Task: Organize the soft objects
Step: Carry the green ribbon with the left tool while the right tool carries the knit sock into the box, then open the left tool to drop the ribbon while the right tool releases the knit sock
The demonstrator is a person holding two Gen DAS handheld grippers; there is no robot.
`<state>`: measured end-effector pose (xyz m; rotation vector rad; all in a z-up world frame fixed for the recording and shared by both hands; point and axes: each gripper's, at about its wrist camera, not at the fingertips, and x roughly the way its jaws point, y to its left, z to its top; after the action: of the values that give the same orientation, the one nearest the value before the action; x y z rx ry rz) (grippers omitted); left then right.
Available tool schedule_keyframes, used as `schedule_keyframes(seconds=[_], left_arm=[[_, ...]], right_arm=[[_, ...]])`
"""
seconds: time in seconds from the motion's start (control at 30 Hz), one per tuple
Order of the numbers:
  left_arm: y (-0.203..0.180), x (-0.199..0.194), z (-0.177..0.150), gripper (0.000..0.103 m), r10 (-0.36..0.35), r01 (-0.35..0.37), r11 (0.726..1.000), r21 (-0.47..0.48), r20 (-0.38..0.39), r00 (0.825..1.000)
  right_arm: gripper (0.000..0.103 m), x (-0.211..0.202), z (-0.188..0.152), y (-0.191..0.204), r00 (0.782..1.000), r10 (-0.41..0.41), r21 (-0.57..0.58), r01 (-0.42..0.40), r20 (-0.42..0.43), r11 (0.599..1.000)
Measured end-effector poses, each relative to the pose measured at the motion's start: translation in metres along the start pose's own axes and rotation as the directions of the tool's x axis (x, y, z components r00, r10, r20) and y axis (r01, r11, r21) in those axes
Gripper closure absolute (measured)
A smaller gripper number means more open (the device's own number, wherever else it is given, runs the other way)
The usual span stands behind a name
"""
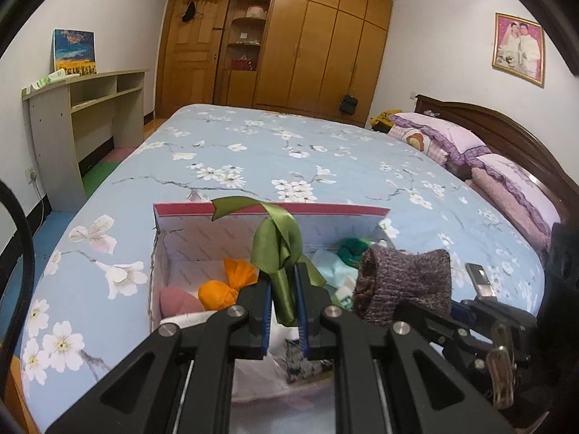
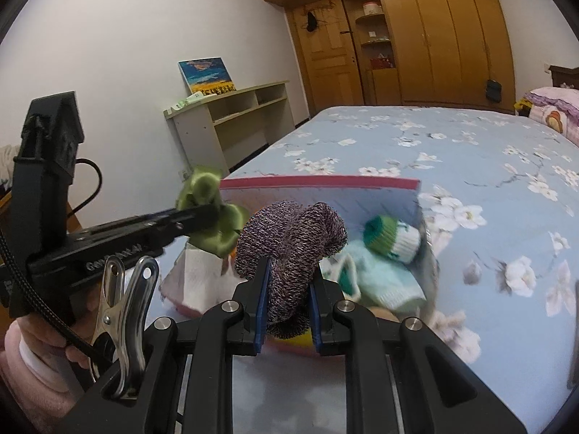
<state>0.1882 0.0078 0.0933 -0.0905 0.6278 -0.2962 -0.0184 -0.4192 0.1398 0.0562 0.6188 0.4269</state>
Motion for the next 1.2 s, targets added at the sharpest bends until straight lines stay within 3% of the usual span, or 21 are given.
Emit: schedule_keyframes(seconds=[0.67, 1.07, 1.2], left_arm=[[0.032, 0.086, -0.016, 0.091, 0.075, -0.082, 0.995, -0.055, -0.121, 0.990], [0.032, 0.091, -0.023, 0.091, 0.089, -0.096, 0.994, -0.056, -0.123, 0.988], [0.032, 0.090, -0.022, 0.082, 0.105, -0.114, 0.991, -0.065, -0.127, 0.986]], right_arm=[[0.083, 0.092, -0.009, -0.016, 0.994, 0.009, 0.026, -0.006, -0.110, 1.000], [0.080, 0.100, -0.011, -0.012, 0.994, -0.018, 0.000, 0.018, -0.106, 1.000], [0.076, 0.099, -0.012, -0.008, 0.995, -0.043, -0.018, 0.042, -0.095, 0.999]])
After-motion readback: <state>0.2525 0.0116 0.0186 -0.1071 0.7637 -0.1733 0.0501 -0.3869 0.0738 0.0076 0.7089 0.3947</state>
